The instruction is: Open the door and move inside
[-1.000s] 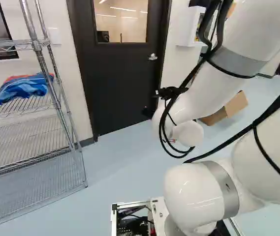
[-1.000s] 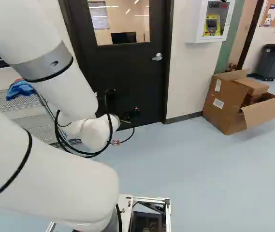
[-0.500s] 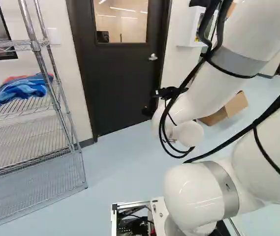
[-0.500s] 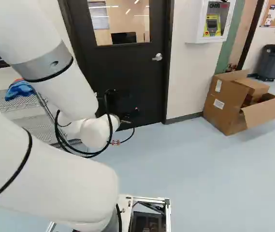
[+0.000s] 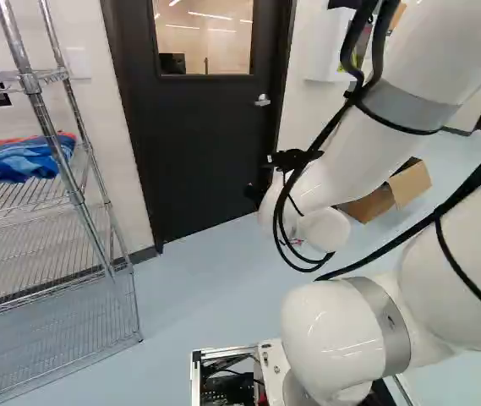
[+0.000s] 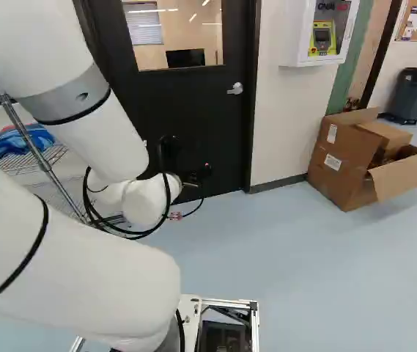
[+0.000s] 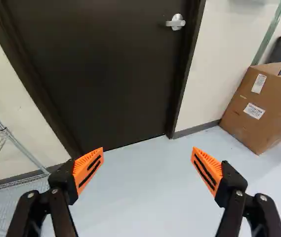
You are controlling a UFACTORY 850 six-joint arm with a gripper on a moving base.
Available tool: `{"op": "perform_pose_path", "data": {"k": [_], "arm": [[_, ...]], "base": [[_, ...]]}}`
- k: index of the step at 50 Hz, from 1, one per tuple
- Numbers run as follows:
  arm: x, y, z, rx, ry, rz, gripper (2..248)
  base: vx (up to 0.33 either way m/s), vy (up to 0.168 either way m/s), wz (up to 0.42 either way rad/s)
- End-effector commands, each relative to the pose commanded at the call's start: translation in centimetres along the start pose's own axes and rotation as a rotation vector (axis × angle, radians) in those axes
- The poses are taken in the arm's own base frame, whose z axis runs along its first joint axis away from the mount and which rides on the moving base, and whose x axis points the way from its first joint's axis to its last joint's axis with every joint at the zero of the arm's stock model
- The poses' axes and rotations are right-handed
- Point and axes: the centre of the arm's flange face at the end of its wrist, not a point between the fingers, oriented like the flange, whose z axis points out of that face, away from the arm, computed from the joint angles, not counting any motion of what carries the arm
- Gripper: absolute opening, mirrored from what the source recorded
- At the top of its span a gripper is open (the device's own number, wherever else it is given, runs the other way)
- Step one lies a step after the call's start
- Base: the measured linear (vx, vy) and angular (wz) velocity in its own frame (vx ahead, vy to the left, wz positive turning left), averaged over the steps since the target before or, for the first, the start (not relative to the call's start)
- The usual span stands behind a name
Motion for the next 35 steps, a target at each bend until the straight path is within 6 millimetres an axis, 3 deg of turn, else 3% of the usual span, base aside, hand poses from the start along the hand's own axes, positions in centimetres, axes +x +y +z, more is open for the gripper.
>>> {"op": "perform_pose_path", "data": {"k": [35], "arm": [[0.0, 0.0, 0.0, 0.0, 0.0, 0.0, 247]], "base": [[0.236, -0.07, -0.009]]}}
